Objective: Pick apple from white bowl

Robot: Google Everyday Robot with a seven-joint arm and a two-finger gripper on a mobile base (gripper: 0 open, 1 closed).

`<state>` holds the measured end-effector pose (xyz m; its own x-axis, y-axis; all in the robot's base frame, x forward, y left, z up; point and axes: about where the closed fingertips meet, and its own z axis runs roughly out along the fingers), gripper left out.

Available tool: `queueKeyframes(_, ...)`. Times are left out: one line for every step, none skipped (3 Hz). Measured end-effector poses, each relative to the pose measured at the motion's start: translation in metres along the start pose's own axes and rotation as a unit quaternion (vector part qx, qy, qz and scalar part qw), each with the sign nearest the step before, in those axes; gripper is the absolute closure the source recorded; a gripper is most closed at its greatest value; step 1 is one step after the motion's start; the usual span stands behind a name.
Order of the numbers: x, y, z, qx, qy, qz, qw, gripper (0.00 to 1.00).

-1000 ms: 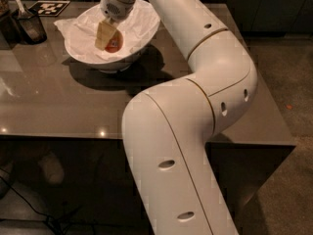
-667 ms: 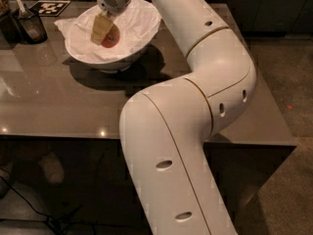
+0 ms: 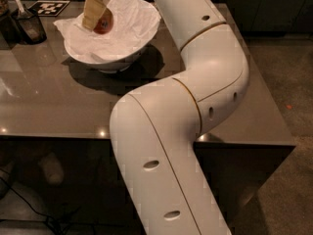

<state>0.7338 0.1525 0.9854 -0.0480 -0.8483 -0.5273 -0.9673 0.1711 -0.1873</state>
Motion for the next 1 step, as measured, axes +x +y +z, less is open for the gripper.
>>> queueKeyframes(-0.0025, -0.0024, 0.0051, 0.002, -0.004, 0.0, 1.0, 1.0)
